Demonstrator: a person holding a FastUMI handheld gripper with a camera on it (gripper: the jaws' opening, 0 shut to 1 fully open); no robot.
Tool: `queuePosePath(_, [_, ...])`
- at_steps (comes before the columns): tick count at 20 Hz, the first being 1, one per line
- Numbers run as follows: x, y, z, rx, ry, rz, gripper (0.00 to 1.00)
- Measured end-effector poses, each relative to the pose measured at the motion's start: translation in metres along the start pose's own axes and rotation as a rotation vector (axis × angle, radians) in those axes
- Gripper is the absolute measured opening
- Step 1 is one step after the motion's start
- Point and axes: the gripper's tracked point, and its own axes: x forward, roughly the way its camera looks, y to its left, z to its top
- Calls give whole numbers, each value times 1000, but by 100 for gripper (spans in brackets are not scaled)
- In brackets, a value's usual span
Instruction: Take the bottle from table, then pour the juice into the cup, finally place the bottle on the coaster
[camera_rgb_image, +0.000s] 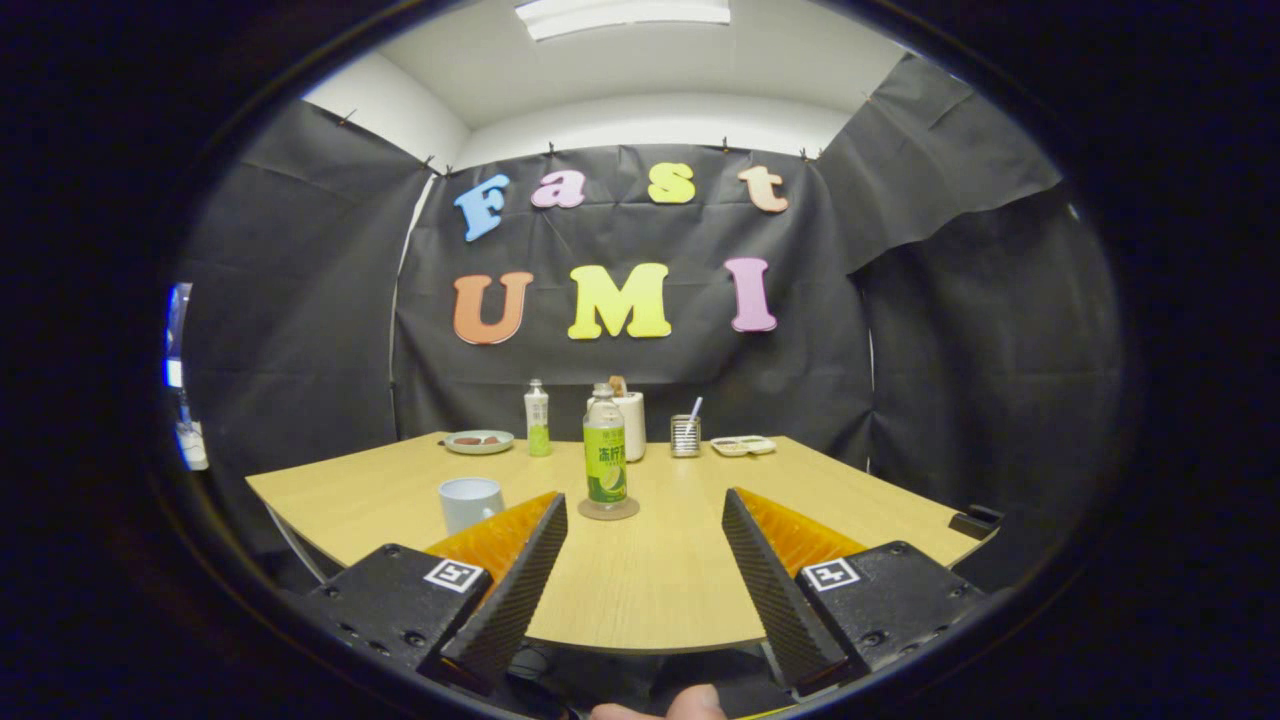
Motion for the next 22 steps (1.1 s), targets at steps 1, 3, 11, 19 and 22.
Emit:
queuePosePath(1, [1, 2, -3, -14, -1, -3, 100])
queuePosePath(3, [-2, 5, -4, -42, -15, -9, 100])
queuePosePath(11, [-10, 15, -6, -73, -54, -16, 100])
queuePosePath(19, [-5, 17, -15, -59, -36, -13, 100])
queuePosePath(22, [-8, 17, -15, -53, -37, -14, 100])
